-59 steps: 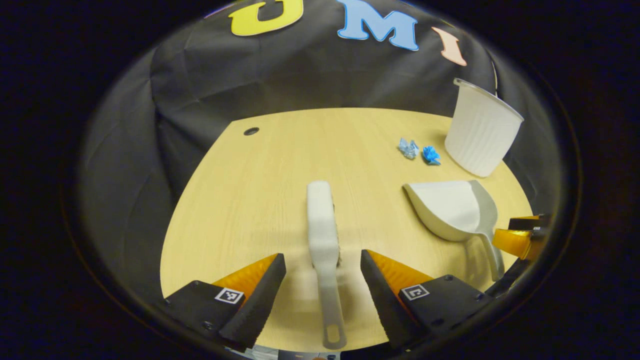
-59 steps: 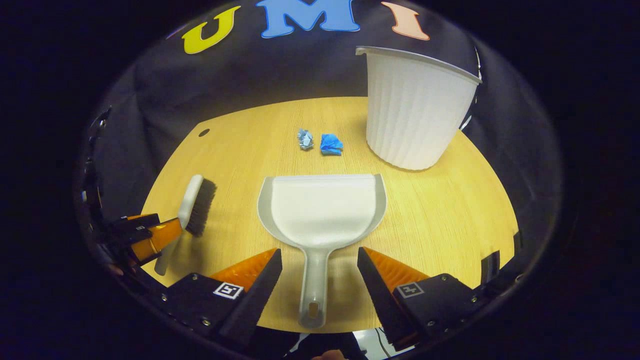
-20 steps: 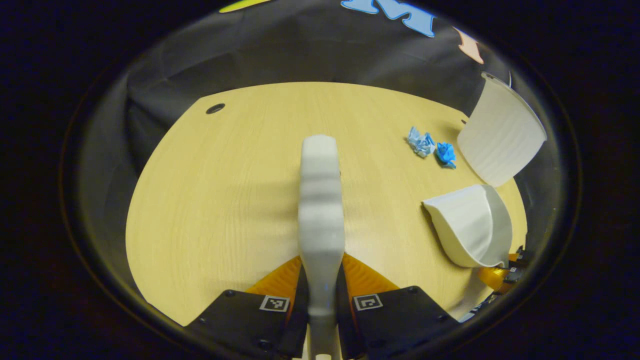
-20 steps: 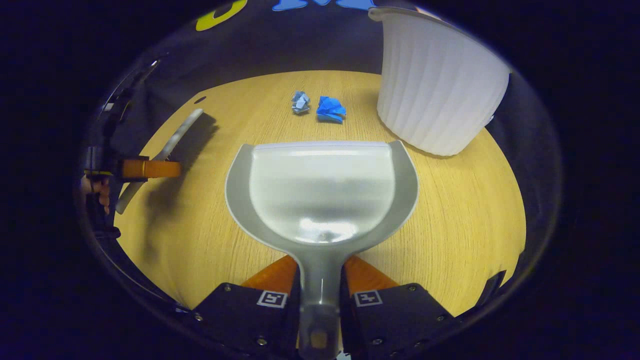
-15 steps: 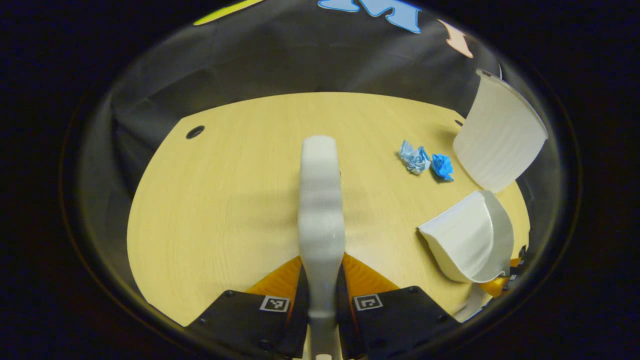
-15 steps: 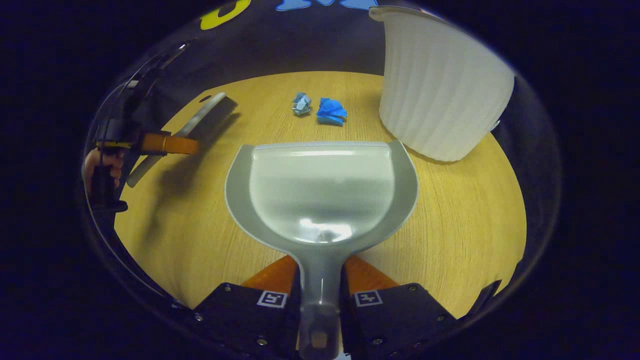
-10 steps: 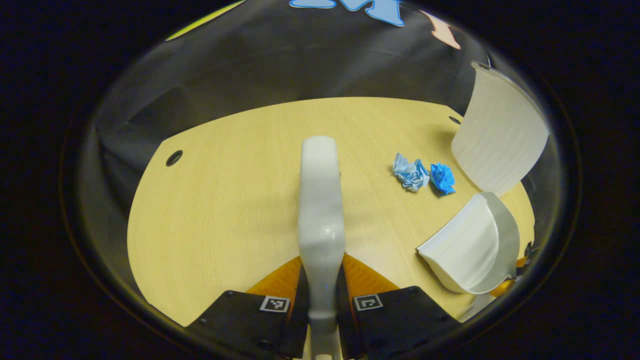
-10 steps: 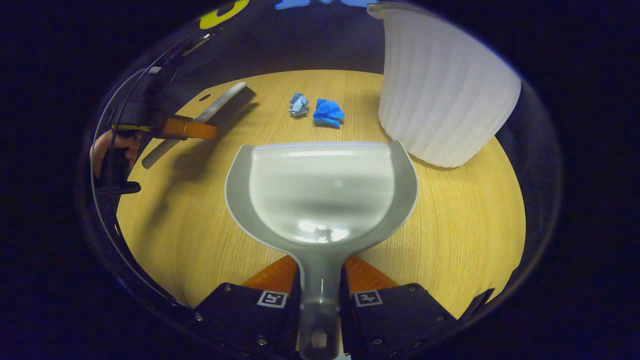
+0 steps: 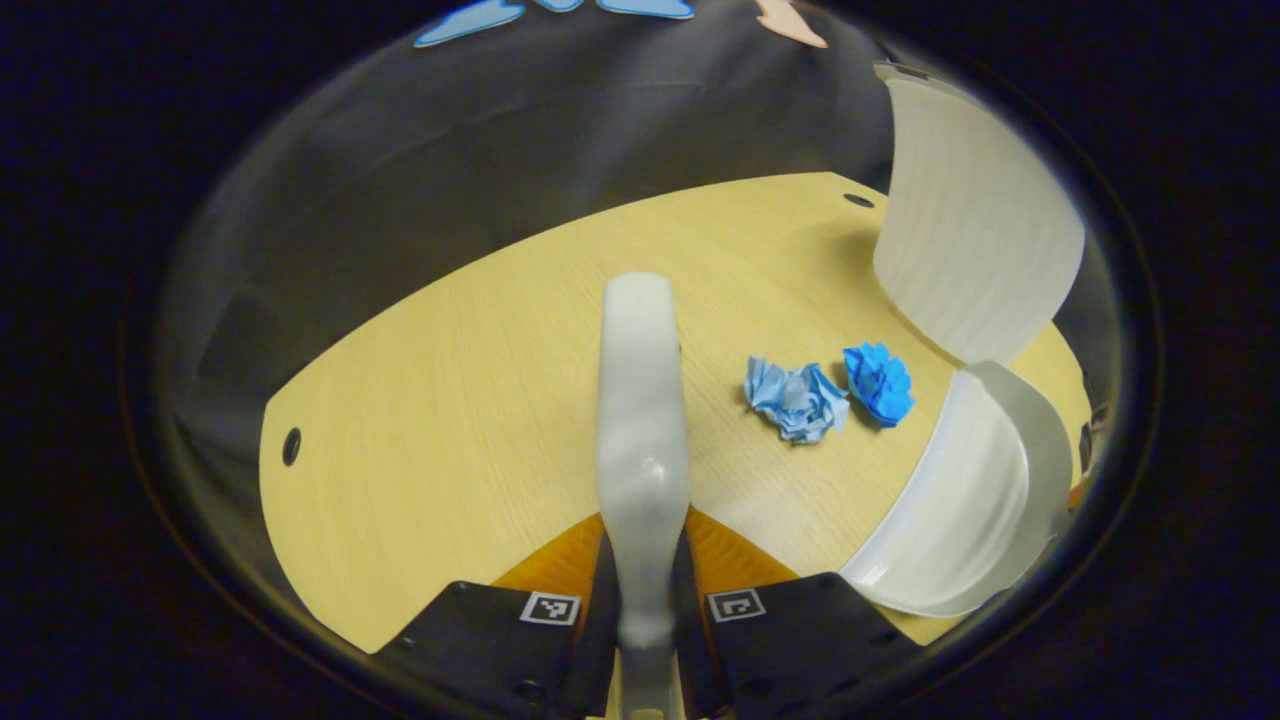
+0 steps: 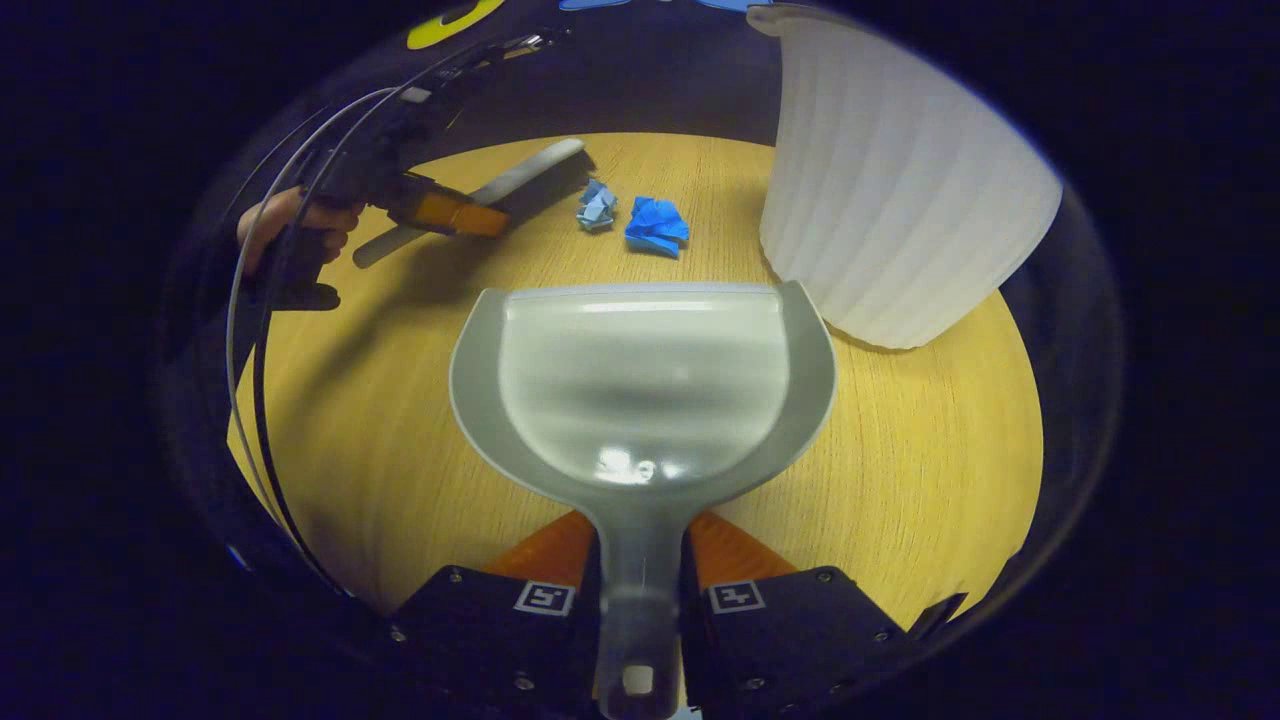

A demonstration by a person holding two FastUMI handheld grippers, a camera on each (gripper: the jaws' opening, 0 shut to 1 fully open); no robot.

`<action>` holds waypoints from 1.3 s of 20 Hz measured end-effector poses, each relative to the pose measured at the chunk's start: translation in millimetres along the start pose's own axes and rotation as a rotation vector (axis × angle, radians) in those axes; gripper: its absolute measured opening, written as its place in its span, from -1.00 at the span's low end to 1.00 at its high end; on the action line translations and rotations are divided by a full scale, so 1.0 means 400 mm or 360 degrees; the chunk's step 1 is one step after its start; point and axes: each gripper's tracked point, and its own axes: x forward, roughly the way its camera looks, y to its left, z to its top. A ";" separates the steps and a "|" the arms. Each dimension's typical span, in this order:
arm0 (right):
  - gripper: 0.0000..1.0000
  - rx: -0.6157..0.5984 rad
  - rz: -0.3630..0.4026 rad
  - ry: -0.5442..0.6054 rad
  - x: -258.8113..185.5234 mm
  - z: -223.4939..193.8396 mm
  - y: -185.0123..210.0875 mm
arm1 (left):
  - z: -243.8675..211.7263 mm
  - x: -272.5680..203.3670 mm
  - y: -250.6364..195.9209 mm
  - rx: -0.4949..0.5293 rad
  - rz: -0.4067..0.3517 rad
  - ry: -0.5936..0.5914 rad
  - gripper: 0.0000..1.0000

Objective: Pick up the small broom and dustpan from the desktop, sweep the trash into the dustpan with the broom, and then empty the trash into the garbage bin.

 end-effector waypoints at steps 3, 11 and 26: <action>-0.31 -0.0001 0.0014 -0.0007 -0.005 0.007 0.003 | 0.034 0.016 -0.052 0.0141 -0.0123 0.0005 -0.35; -0.32 -0.0007 0.0025 -0.0003 -0.017 0.014 -0.001 | 0.123 0.005 -0.168 0.0497 -0.0432 0.0054 -0.30; -0.31 -0.0027 0.0051 -0.0104 -0.072 0.056 -0.010 | 0.156 -0.229 -0.152 0.0437 -0.0740 0.0098 -0.35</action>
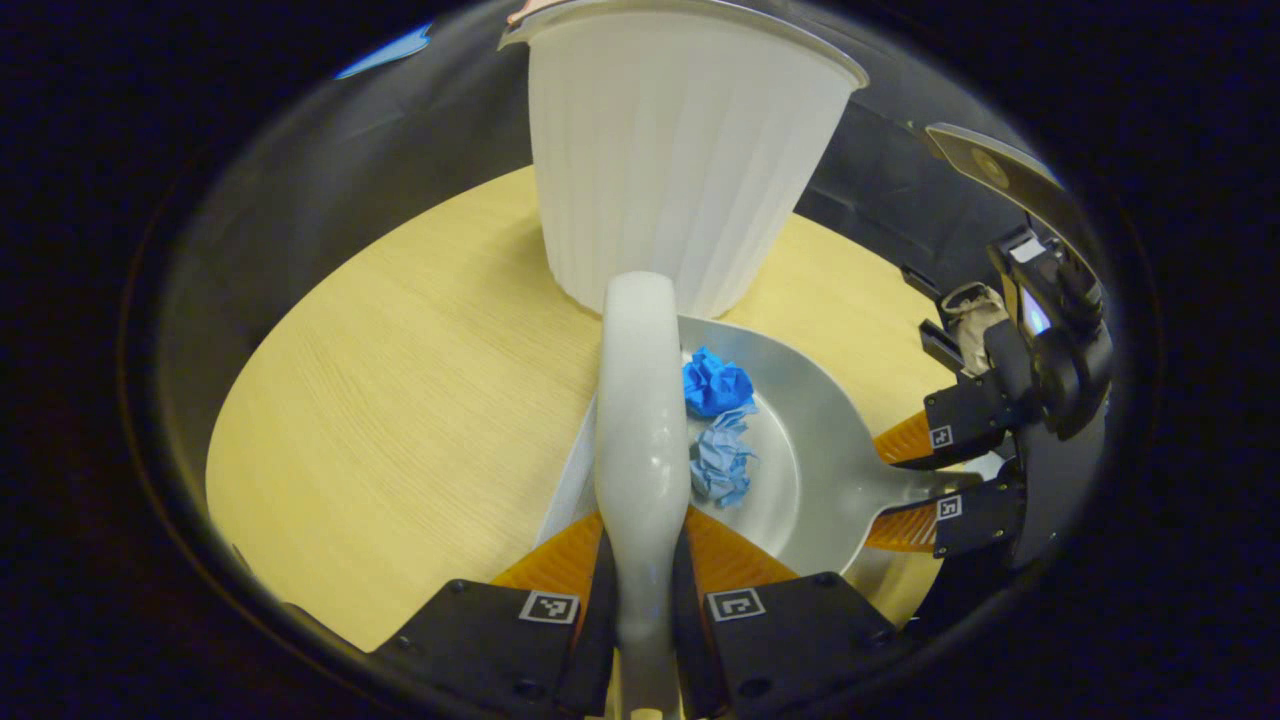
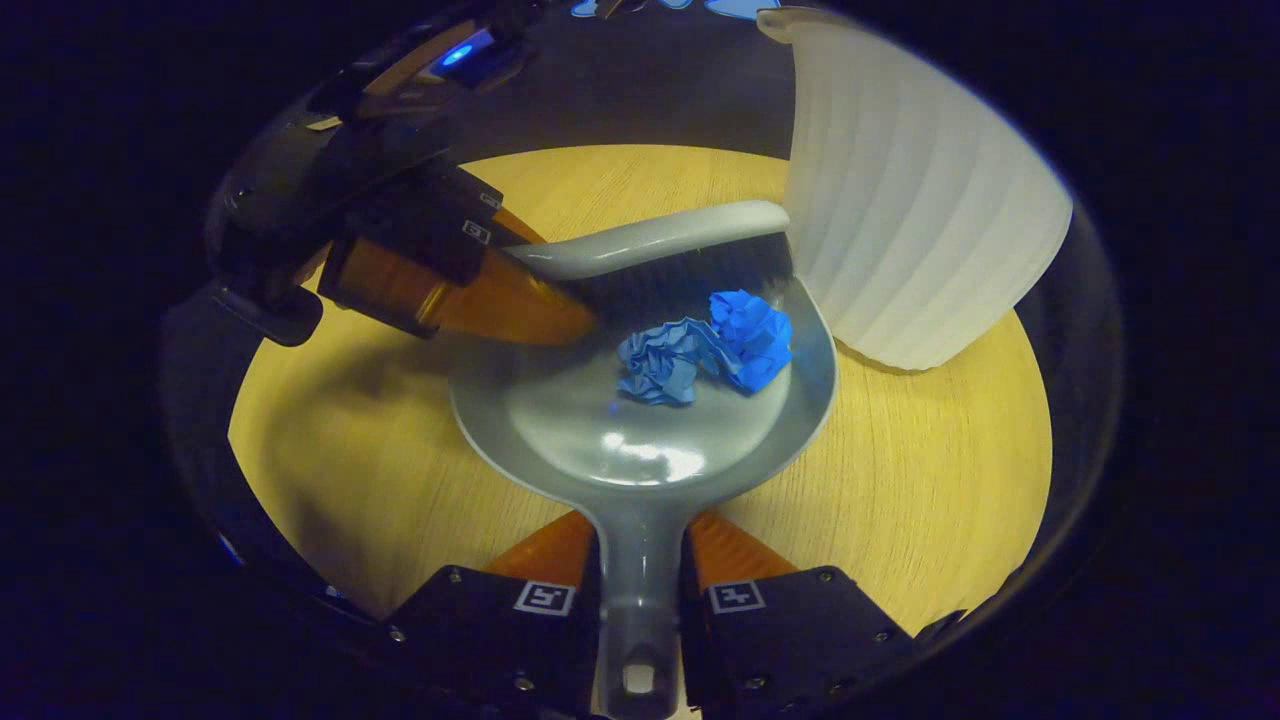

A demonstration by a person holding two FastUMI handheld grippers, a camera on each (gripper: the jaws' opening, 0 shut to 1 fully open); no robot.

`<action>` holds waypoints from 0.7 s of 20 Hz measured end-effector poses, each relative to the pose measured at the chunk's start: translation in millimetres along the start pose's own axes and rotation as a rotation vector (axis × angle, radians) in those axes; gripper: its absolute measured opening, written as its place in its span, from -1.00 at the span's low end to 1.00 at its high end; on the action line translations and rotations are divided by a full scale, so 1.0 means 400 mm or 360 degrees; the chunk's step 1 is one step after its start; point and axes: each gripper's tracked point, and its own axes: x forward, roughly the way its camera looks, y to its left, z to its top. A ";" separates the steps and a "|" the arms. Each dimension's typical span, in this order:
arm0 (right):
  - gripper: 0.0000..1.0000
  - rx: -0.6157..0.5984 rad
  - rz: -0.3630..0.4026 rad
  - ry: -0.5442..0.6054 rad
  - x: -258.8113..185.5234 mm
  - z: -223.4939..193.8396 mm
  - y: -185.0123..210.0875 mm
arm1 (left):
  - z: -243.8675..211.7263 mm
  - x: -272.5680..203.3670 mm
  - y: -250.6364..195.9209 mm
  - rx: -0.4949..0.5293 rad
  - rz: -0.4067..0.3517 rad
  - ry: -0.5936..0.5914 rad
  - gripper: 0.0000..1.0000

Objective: Pick up the small broom and dustpan from the desktop, sweep the trash into the dustpan with the broom, and then empty the trash into the garbage bin.

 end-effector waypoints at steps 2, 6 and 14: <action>-0.31 0.0007 0.0003 -0.0045 -0.008 0.005 0.008 | -0.004 -0.009 0.002 -0.0029 0.0036 -0.0018 -0.35; -0.32 0.0043 0.0002 -0.0118 0.007 -0.010 0.002 | 0.000 -0.048 0.026 -0.0121 0.0129 -0.0081 -0.31; -0.32 0.0012 -0.0023 -0.0232 -0.013 0.016 0.008 | -0.006 -0.151 0.107 -0.0331 0.0329 -0.0326 -0.31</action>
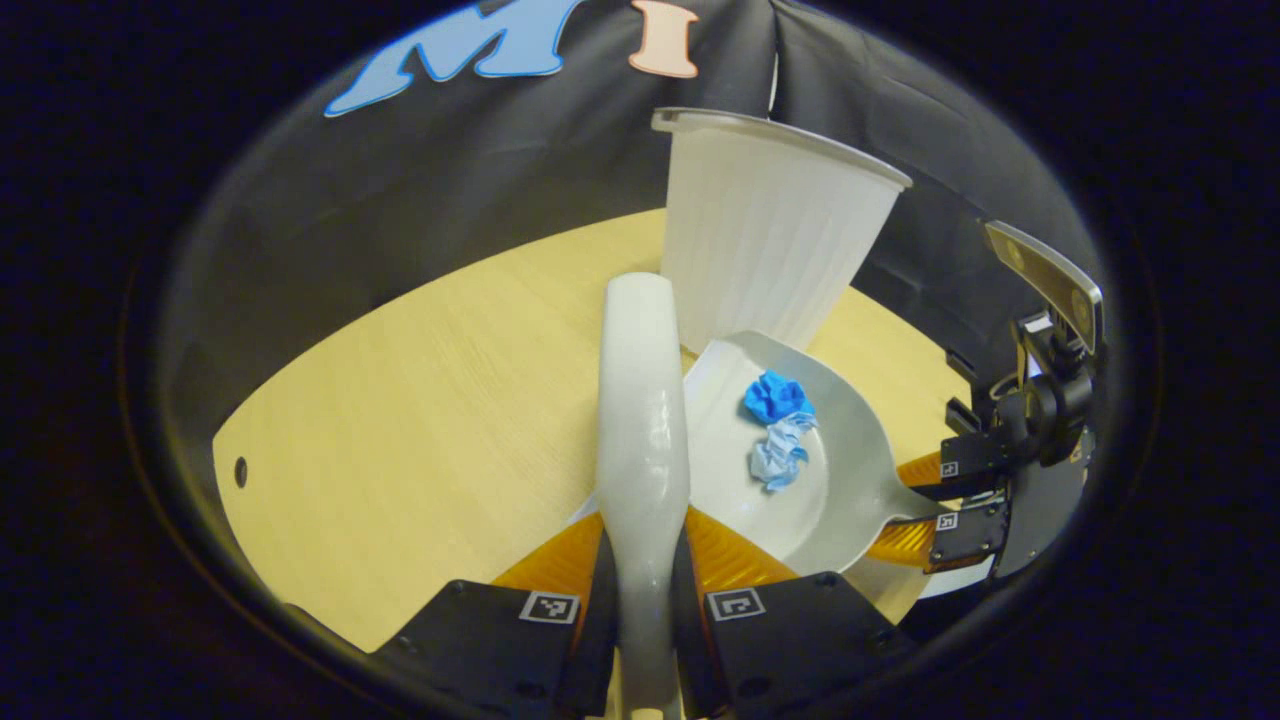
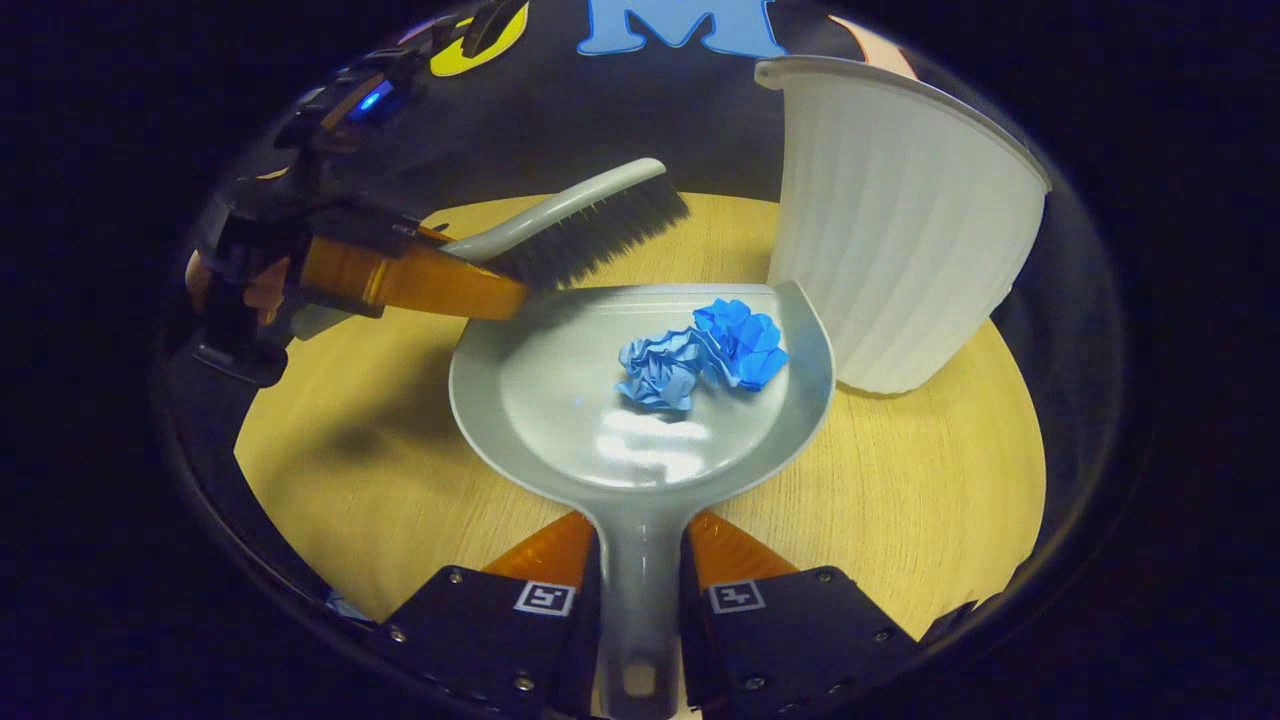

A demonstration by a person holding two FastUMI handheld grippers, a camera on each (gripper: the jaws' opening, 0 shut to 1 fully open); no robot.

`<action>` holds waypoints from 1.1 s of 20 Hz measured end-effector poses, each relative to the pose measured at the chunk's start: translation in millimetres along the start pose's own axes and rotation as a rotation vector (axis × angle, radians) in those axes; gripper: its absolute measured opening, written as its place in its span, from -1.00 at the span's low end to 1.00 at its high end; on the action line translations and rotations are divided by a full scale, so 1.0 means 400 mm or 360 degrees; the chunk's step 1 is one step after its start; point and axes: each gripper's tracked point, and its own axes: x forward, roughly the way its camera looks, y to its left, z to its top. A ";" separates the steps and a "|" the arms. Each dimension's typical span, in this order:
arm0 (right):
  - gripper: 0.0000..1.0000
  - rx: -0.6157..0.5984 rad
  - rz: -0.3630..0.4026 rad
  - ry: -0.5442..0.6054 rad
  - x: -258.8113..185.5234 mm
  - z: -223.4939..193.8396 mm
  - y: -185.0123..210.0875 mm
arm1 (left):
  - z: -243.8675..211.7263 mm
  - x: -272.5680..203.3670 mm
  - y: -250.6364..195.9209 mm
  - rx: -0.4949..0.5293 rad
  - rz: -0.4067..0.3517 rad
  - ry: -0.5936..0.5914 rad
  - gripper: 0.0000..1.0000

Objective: Pick up the small broom and dustpan from the desktop, sweep the trash into the dustpan with the broom, and then empty the trash into the garbage bin.

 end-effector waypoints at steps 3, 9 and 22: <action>-0.32 -0.0028 -0.0008 -0.0023 0.006 0.001 -0.008 | -0.006 -0.005 0.041 -0.0109 0.0086 -0.0086 -0.31; -0.32 -0.0103 -0.0051 -0.0049 -0.012 0.054 -0.016 | -0.058 0.007 0.176 -0.0319 0.0260 -0.0228 -0.31; -0.32 -0.0168 0.0001 -0.0291 -0.076 0.280 -0.050 | -0.132 -0.071 0.373 -0.0540 0.0472 -0.0334 -0.40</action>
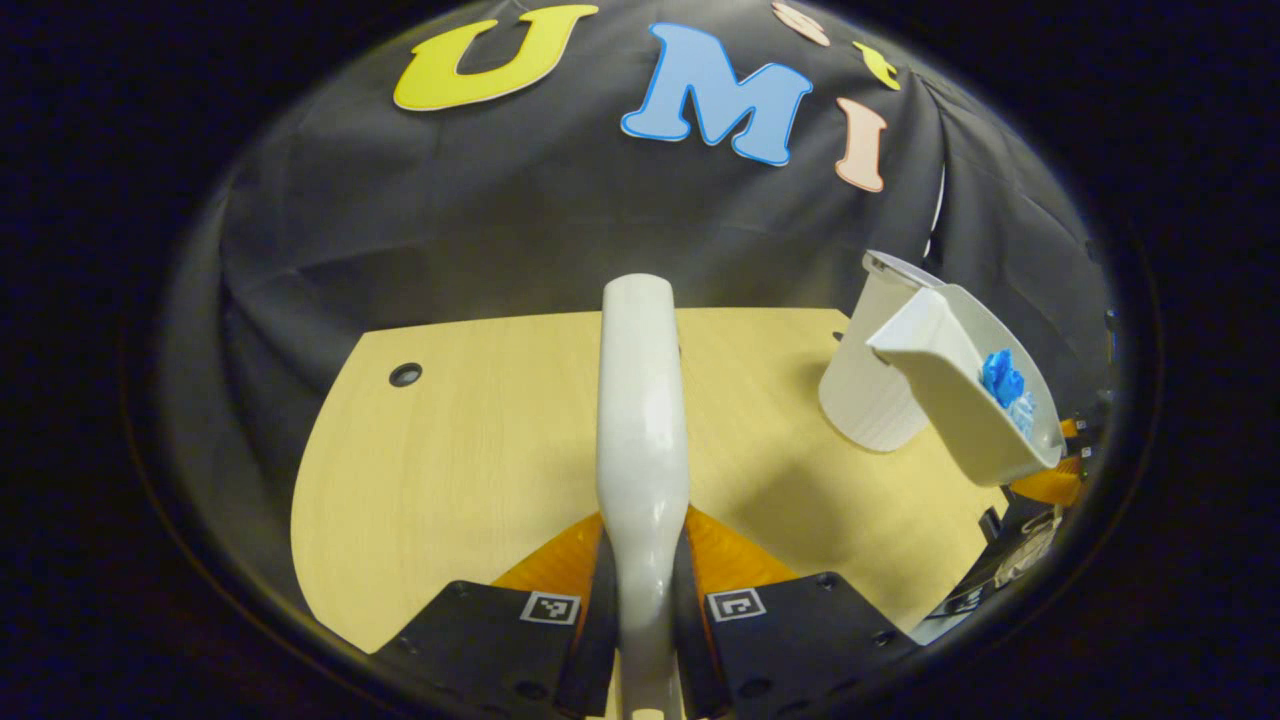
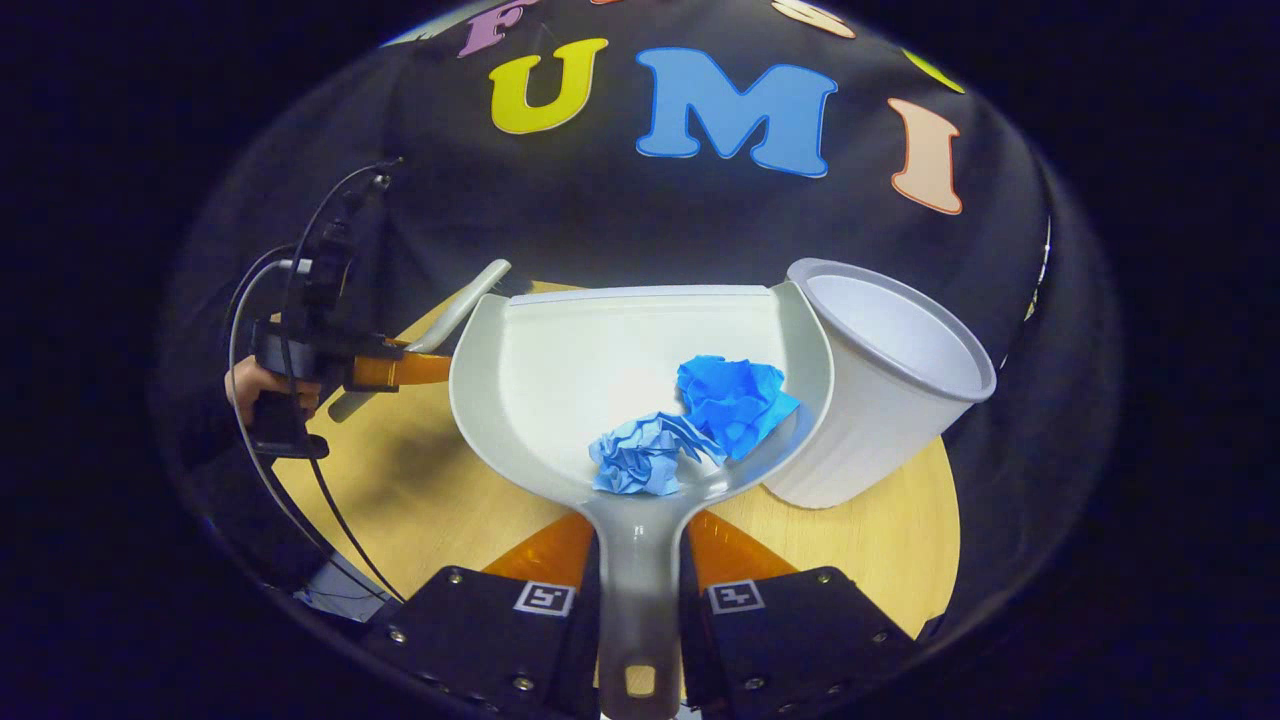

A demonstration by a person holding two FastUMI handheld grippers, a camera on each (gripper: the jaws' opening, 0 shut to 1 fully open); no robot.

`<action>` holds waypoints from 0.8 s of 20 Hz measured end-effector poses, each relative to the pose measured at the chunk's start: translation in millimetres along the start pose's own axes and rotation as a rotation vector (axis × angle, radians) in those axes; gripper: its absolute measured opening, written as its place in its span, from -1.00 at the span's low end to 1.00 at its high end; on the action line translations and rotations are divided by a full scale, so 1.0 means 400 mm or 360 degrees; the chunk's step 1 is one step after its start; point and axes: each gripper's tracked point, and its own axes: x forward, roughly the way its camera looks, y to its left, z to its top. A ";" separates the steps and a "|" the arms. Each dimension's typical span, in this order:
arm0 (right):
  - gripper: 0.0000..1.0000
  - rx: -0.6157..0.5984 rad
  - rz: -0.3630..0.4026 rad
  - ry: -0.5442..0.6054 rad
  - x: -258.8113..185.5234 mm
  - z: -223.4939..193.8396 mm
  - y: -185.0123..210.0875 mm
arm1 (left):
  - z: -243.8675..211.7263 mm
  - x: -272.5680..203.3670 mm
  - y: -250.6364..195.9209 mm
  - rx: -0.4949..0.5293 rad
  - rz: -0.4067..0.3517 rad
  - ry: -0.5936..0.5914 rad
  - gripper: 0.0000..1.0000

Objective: Pick up the small broom and dustpan from the desktop, sweep the trash into the dustpan with the broom, and then empty the trash into the garbage bin.

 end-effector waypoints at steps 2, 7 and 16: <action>-0.33 0.0021 0.0021 -0.0038 0.000 0.044 0.002 | 0.000 -0.006 0.003 -0.0016 0.0003 -0.0005 -0.40; -0.33 0.0206 0.0069 -0.0151 -0.026 0.135 -0.009 | -0.007 -0.020 0.003 -0.0048 -0.0003 -0.0001 -0.35; -0.33 0.0893 0.0160 -0.0278 0.009 0.261 -0.096 | -0.007 -0.037 0.000 -0.0067 0.0002 -0.0015 -0.31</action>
